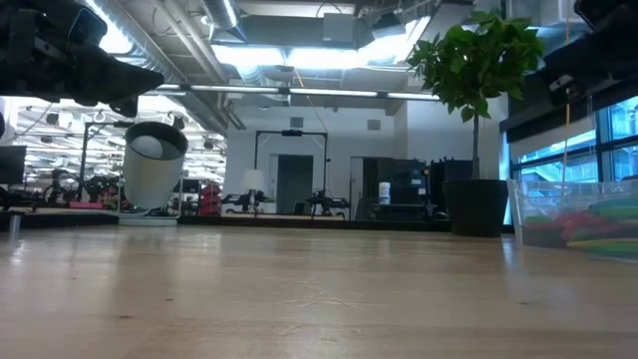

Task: Pick and place rubber bands into bin
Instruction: Return to Home Position

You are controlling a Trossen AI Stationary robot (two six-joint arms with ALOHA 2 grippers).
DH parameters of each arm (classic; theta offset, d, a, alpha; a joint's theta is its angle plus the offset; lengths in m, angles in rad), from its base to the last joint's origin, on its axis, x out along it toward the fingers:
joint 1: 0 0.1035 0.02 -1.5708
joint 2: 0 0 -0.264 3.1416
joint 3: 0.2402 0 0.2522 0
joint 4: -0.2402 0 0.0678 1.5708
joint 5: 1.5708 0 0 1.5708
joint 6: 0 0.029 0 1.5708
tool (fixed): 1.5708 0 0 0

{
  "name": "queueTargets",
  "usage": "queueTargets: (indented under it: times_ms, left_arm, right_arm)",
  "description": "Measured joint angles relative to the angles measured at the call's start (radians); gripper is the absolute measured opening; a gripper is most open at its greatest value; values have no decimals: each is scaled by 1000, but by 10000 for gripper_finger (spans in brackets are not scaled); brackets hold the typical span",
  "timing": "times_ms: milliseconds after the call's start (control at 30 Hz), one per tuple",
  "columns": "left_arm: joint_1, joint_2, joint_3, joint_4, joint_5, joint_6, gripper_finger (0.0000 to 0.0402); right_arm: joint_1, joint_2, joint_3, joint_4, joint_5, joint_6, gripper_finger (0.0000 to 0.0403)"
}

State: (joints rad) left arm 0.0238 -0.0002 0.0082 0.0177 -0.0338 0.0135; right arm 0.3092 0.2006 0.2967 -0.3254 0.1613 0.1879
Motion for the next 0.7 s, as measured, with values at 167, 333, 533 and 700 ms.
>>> queueTargets:
  times_ms: [167, 333, 533, 700]
  left_arm:
    - [0, 0, 0, 0, 0, 0, 4]
    - [0, 0, 0, 0, 0, 0, 4]
    - [0, 4, 0, 8, 0, 0, 4]
    - [0, 4, 0, 8, 0, 0, 4]
  right_arm:
    - [0, -166, -66, 36, 2, -18, 2]
    - [-10, -193, -126, 210, -22, -90, 2]
    - [-50, -200, -188, 287, -67, -88, 1]
    - [-93, -200, -251, 423, -84, -95, 1]
